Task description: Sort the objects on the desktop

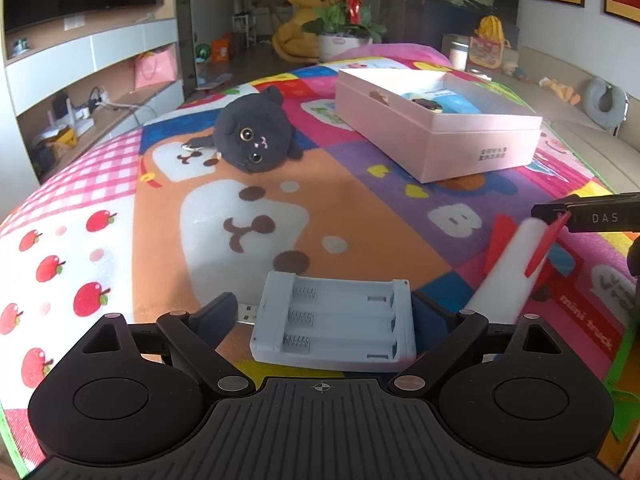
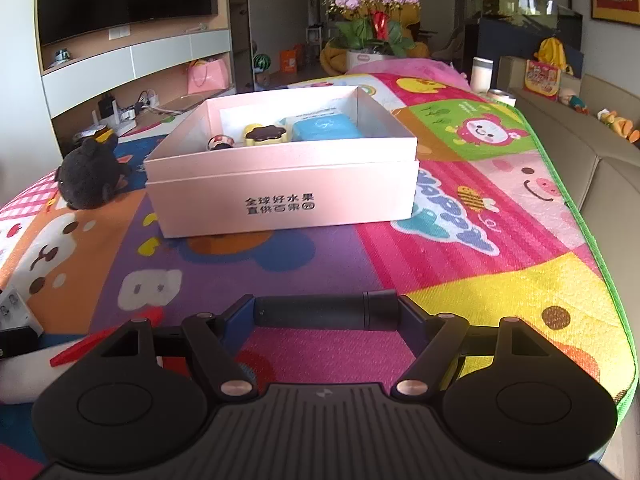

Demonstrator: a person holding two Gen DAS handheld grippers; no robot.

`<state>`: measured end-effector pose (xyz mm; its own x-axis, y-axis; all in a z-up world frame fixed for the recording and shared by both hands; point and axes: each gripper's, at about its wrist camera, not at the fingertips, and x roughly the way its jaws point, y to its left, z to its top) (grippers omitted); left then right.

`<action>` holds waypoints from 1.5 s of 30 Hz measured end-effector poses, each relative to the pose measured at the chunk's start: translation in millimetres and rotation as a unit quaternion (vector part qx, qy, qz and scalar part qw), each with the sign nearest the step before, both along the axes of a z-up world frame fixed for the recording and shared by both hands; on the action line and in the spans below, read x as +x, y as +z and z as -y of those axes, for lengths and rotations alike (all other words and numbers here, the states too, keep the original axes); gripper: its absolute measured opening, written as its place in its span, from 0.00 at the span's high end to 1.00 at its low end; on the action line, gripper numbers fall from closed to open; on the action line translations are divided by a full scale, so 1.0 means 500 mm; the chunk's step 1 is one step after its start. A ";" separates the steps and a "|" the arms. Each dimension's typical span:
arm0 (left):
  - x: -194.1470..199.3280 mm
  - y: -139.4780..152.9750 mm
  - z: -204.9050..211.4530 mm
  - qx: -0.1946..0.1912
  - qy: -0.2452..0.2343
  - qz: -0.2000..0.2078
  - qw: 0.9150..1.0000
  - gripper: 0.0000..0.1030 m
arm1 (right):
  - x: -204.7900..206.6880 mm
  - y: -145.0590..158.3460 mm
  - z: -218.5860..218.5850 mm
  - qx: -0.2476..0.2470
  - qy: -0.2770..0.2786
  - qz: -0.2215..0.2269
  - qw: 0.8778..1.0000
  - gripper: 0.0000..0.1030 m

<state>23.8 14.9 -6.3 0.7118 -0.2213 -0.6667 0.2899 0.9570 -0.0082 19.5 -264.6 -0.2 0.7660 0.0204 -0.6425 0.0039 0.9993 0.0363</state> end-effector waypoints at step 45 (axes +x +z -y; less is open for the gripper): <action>0.004 0.053 -0.006 -0.083 0.015 0.034 0.996 0.00 | 0.192 0.272 0.090 0.120 0.035 0.043 0.991 0.17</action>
<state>25.7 17.9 20.4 0.7614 -0.3030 -0.5731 0.2665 0.9522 -0.1494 115.7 -309.7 135.8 0.8086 0.2196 -0.5458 -0.0785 0.9597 0.2699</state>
